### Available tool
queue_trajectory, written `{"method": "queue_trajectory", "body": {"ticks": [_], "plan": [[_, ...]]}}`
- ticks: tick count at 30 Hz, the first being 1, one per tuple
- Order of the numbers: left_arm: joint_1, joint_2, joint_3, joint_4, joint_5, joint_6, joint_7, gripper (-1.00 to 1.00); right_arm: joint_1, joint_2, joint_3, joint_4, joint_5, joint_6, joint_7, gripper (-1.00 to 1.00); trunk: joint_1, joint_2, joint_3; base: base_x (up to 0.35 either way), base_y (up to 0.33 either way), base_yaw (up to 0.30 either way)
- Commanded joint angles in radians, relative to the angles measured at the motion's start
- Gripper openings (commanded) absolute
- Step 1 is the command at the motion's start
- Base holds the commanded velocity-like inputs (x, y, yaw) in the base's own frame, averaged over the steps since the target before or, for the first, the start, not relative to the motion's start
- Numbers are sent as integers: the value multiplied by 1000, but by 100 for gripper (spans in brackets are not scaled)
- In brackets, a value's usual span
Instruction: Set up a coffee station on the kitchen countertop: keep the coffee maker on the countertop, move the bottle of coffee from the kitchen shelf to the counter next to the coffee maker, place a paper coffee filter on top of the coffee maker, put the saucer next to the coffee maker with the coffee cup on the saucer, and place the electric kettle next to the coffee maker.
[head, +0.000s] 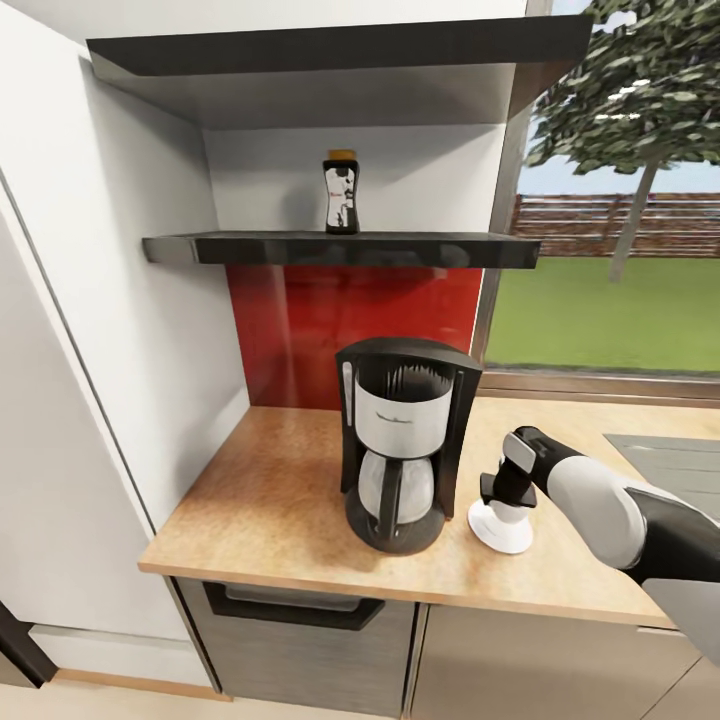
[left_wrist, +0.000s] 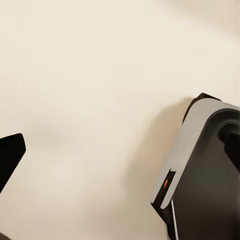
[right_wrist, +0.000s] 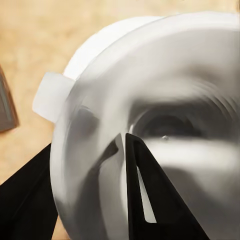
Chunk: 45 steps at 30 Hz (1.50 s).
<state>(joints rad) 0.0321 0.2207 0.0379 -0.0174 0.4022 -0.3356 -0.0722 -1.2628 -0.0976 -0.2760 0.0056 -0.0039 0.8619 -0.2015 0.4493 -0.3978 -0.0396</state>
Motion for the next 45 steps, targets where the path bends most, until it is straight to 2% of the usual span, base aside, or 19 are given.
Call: {"method": "queue_trajectory", "body": {"ticks": [1,22,30,36,45], "plan": [[0,0,4,-1,7,-1,-8,100,-1,0,-8,1,-2,1,-11,-100,1,-2,-2,9,-7,0],[0,7,4,2,10,-2,-8,100,-1,4,-9,1,-4,3,-24,-100,1,-2,-2,20,24,0],[0,8,4,3,56,-2,-8,100,-1,2,-7,1,-2,2,-24,-100,1,-2,-2,6,9,0],[0,8,4,2,59,-2,-8,100,-1,-4,-6,1,-2,2,-24,-100,1,-2,-2,0,0,0],[0,8,4,2,60,-1,-8,100,-1,-6,-8,1,-5,6,-24,-100,35,-65,-30,0,0,0]]}}
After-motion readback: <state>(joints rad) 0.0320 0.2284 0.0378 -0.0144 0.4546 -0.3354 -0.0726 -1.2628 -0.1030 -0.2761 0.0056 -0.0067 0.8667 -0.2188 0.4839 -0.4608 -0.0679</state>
